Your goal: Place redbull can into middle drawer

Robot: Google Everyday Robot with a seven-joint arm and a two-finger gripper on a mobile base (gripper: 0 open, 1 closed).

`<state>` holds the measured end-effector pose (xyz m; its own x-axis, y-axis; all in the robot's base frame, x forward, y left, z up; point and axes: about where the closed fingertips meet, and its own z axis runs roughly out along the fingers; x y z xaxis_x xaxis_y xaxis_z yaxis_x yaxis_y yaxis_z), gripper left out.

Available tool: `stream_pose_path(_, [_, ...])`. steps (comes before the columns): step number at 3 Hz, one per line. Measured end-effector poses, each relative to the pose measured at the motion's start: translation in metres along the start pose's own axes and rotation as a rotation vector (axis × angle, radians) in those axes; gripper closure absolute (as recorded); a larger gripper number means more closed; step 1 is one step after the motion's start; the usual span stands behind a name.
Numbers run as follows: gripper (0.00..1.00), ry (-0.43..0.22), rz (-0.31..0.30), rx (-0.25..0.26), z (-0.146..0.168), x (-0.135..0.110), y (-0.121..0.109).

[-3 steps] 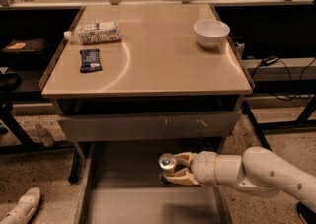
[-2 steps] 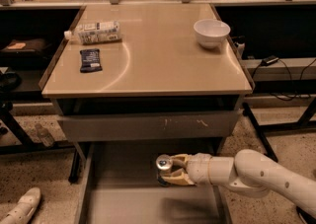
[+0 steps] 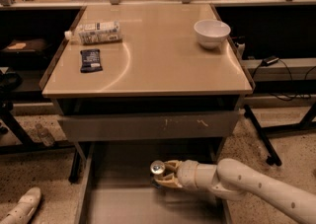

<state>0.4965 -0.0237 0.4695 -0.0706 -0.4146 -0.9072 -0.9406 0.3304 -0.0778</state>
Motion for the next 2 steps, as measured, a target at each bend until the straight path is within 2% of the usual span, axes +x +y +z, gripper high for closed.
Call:
stream_pose_path(1, [1.00, -0.005, -0.038, 0.003, 0.029, 0.026, -0.006])
stream_pose_path(2, [1.00, -0.003, -0.069, 0.009, 0.045, 0.043, -0.013])
